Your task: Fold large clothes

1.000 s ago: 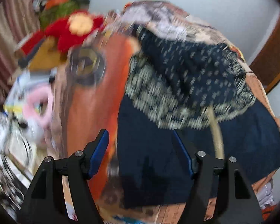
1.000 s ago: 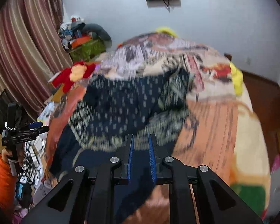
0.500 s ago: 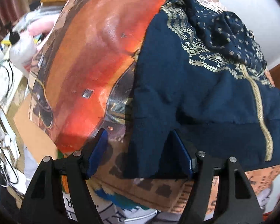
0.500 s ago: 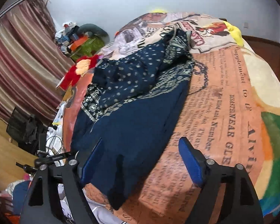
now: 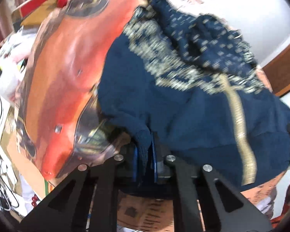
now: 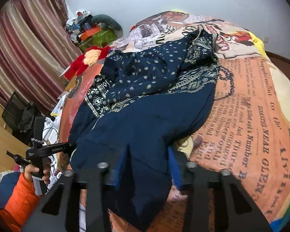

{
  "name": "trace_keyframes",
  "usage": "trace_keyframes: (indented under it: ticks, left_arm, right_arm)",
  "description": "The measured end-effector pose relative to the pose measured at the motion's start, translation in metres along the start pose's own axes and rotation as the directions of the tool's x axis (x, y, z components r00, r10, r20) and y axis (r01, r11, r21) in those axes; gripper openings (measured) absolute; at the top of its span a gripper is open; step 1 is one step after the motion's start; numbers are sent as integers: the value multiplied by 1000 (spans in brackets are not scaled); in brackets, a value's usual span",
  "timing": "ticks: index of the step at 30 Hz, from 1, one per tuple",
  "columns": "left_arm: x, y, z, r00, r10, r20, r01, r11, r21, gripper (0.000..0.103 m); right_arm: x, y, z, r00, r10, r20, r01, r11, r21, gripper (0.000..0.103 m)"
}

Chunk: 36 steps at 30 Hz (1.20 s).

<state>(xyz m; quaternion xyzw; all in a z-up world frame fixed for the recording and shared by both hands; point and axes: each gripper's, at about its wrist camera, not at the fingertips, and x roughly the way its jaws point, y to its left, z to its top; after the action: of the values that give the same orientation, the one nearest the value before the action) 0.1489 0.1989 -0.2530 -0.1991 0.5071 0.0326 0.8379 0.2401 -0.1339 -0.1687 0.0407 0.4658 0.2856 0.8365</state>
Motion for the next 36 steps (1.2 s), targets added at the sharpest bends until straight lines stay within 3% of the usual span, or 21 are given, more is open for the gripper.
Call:
trace_keyframes:
  ticks: [4,10,13,16,20,25,29,33,36]
  left_arm:
    - [-35,-18,26,994,-22,106,15,998,58,10]
    - [-82,-39,93,954,-140,267,118,988,98,10]
    - [-90,-46,128,934,-180,307,153,982,109,10]
    - [-85,-54,163,926,-189,327,161,981,110,10]
    - [-65,-55,204,932,-150,331,130,988,83,10]
    - [-16,-37,254,949,-36,314,46,999,-26,10]
    - [27,-13,285,960,52,274,-21,993,-114,10]
    - [77,9,306,973,116,201,-81,982,-172,10]
    - [105,14,313,975,157,159,-132,979,-156,11]
  right_arm:
    - [2,-6,12,999,12,35,-13,1000,23,15]
    - [-7,-3,50,989,-4,146,7,1000,-23,11]
    - [-7,-7,70,983,-17,183,23,999,-29,10]
    - [-2,-12,91,978,-34,207,43,998,-37,9]
    - [6,-22,122,968,-75,240,88,995,-46,9]
    - [31,-47,171,966,-100,238,108,994,-19,9]
    - [79,-73,213,967,-152,204,155,988,4,9]
    - [136,-102,245,953,-250,173,252,968,12,9]
    - [168,-120,253,956,-261,134,259,965,33,9]
